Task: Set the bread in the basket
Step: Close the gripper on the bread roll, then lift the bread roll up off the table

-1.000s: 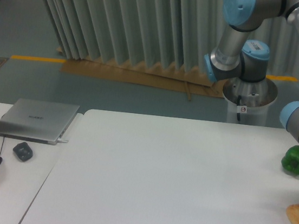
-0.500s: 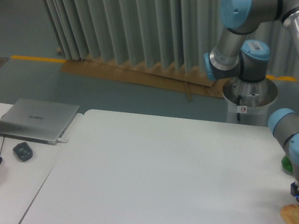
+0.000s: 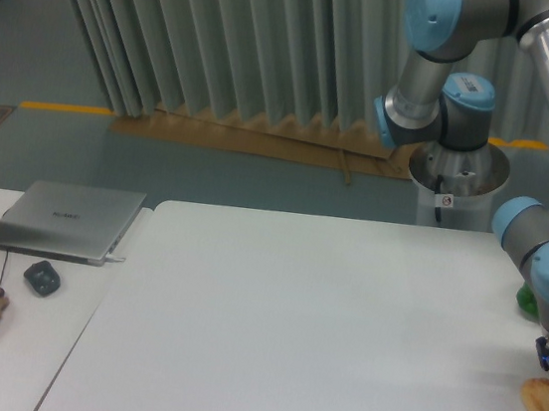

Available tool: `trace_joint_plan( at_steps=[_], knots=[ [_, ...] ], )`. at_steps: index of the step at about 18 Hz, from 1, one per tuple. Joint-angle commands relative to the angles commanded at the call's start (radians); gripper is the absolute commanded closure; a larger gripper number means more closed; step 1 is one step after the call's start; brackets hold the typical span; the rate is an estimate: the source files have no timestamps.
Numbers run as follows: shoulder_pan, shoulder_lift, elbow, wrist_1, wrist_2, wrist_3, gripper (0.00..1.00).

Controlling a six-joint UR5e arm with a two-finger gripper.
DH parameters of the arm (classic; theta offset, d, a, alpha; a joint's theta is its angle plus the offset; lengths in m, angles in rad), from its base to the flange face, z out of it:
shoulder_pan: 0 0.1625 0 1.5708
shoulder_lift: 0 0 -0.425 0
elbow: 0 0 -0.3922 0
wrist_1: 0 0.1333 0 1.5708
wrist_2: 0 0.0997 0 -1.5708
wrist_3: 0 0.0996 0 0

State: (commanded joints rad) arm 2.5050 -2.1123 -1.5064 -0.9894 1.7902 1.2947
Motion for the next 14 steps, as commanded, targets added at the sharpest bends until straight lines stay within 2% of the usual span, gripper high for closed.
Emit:
trace_joint_plan(
  at_steps=[2, 4, 5, 11, 14],
  knots=[
    [0.035, 0.038, -0.002, -0.059, -0.099, -0.002, 0.76],
    [0.046, 0.096, -0.005, -0.144, -0.127, 0.003, 0.76],
    [0.046, 0.112, -0.005, -0.168, -0.127, 0.003, 0.76],
    [0.046, 0.173, -0.006, -0.271, -0.160, 0.005, 0.75],
    [0.049, 0.215, -0.006, -0.345, -0.161, 0.006, 0.75]
  ],
)
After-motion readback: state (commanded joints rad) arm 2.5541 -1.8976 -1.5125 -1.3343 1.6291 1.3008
